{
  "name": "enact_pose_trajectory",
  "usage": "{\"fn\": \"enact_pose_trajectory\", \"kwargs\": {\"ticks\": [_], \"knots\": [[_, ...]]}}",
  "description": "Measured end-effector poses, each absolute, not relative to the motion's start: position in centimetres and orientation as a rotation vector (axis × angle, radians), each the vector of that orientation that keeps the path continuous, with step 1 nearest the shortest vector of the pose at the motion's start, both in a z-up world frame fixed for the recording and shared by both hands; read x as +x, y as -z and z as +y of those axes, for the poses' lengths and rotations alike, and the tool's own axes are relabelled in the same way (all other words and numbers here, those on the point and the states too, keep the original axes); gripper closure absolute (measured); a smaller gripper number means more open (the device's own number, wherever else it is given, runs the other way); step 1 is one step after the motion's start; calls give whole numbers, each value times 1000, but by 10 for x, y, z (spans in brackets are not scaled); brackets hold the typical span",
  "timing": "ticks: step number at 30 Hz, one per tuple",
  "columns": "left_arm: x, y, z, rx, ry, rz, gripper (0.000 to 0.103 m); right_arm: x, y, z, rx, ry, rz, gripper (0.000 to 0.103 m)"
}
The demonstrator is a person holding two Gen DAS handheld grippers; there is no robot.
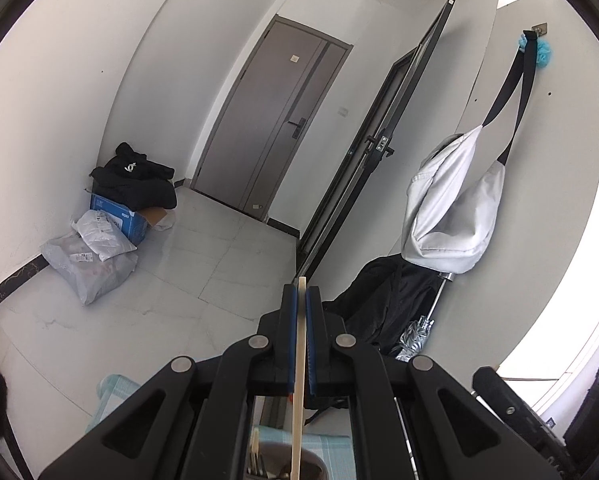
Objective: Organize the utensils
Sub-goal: 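Carry a chopstick in each gripper up above the utensil holder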
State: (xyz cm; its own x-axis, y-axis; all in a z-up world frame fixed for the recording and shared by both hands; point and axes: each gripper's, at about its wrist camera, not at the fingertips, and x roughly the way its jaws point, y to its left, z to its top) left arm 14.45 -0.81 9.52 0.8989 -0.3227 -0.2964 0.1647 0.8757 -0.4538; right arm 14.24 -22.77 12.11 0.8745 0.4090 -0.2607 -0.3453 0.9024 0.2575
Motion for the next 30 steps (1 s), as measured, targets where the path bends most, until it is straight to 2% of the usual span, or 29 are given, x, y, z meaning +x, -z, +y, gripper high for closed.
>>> {"fn": "enact_pose_trajectory", "kwargs": {"ticks": [16,30], "knots": [[165,-74,-39,-225,409,354,102,179,-98,-211,164,-398,330,99],[163,-57,-39,-175,462,412,102,162,-70,-202,98,-435,389,99]]}}
